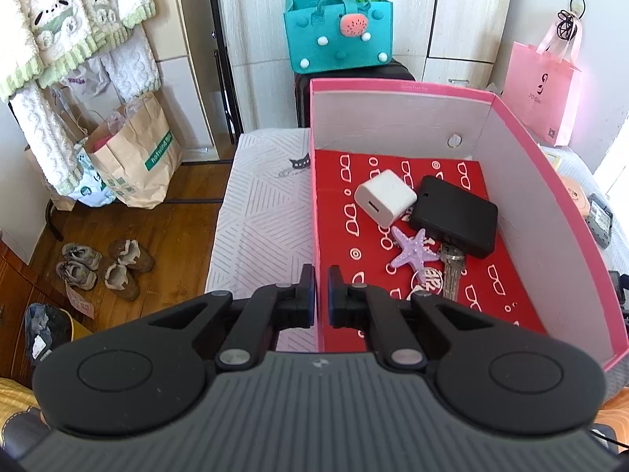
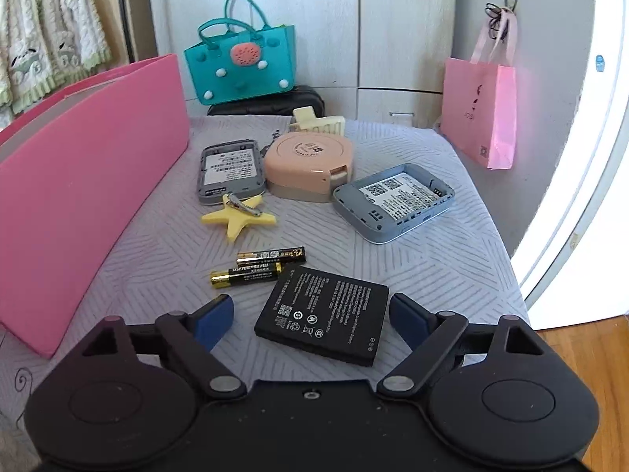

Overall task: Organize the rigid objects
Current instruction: 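Move the right gripper to the black rectangular battery and grasp it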

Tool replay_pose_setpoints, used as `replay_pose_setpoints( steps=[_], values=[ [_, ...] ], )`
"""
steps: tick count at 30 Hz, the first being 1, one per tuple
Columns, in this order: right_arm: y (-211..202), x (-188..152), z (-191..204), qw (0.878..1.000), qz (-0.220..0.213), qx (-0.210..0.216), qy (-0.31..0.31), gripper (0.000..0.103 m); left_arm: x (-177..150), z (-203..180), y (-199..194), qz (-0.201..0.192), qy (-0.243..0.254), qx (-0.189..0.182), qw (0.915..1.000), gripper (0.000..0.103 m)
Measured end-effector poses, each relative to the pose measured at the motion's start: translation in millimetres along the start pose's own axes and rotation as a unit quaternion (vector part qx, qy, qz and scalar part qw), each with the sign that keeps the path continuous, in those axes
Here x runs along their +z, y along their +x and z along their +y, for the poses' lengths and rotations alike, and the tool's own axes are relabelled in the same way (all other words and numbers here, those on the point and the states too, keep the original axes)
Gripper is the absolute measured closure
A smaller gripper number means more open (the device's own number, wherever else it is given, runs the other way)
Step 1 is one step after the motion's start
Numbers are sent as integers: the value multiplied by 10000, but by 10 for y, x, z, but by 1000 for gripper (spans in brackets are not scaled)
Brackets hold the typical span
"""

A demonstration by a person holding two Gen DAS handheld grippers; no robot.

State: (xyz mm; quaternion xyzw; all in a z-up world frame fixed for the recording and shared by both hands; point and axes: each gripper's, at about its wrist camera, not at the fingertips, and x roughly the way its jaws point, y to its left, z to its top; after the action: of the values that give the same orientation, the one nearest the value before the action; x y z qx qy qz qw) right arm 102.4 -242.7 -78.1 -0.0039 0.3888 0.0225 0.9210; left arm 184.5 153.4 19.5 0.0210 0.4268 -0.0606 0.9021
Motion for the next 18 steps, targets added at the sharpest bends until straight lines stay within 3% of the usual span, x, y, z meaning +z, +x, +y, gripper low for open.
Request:
replay_pose_setpoints(
  steps=[5, 10, 15, 17, 18],
  values=[
    [-89, -54, -107, 9990, 122, 330, -282, 17, 9, -30, 4, 71, 90, 52, 9999, 98],
    [-65, -2, -157, 9988, 277, 338, -212, 14, 4, -62, 11, 33, 145, 124, 9998, 98],
    [24, -26, -7, 9996, -96, 207, -145, 10, 8, -40, 66, -28, -46, 126, 9999, 98],
    [14, -55, 4, 9990, -241, 293, -225, 13, 22, -16, 77, -55, -131, 101, 9998, 98],
    [2, -73, -17, 9982, -319, 422, -297, 20, 27, -8, 78, -70, -162, 70, 9998, 98]
  ],
)
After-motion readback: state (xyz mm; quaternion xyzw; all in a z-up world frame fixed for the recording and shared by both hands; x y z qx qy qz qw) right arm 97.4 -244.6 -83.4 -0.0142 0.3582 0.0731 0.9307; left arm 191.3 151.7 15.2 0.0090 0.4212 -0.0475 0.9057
